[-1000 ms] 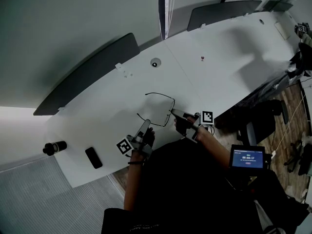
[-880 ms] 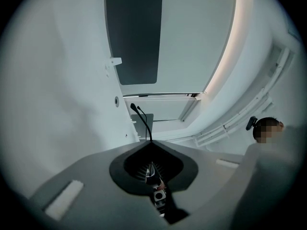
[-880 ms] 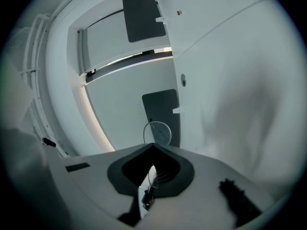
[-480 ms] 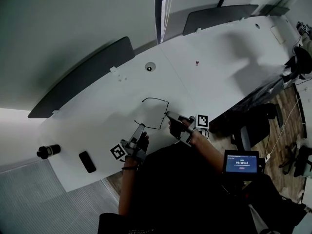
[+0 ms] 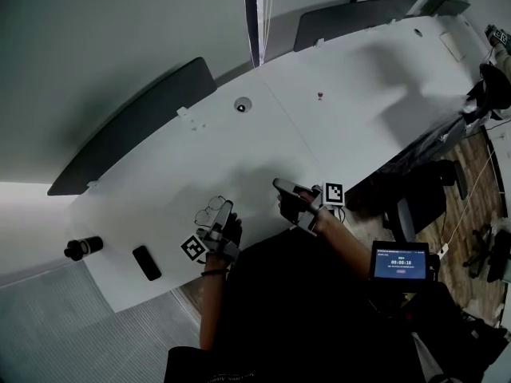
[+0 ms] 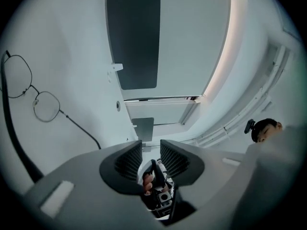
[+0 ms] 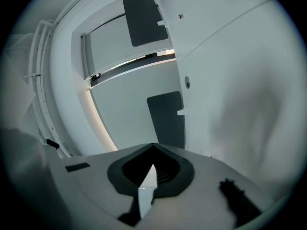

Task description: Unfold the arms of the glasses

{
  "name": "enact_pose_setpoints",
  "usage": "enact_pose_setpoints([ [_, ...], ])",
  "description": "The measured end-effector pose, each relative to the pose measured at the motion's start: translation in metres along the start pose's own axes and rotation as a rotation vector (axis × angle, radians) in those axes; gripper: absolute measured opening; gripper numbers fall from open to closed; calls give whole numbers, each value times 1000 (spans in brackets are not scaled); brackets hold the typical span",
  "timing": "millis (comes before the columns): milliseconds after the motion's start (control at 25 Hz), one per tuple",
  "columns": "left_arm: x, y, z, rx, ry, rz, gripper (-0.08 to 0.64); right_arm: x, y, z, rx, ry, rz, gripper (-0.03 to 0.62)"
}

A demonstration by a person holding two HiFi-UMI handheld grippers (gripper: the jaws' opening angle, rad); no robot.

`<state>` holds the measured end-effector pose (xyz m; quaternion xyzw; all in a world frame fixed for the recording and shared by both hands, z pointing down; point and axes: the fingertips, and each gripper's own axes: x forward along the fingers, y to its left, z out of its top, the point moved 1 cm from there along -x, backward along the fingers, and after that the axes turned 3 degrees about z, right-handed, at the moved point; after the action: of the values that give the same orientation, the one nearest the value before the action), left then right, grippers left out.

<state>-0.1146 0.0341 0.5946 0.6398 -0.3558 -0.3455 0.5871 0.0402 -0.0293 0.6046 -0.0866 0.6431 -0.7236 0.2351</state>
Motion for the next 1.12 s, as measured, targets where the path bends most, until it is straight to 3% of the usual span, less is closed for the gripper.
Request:
enact_pose_setpoints([
  [120,-1,-4,5,6,-1,-28,63,3,-5,-4,7,24,-11,6],
  [240,-8,-9,5,29,8,-5,78,1,-7,-11,-16,50,-28,6],
  [400,-26,-11,16,26,-53,21,80,8,-9,-20,-34,107,-40,6],
  [520,-48,-11,25,28,-115,58,80,19,-5,-37,-48,169,5,6],
  [640,-65,-12,27,54,-168,45,80,35,1,-62,-75,276,36,6],
  [840,-87,-19,23,212,-212,89,78,61,13,-110,-221,517,93,6],
  [1000,-118,-3,25,405,-246,252,77,71,1,-134,-275,637,116,6],
  [1120,-146,25,30,460,-264,373,75,78,-10,-141,-288,674,116,6],
])
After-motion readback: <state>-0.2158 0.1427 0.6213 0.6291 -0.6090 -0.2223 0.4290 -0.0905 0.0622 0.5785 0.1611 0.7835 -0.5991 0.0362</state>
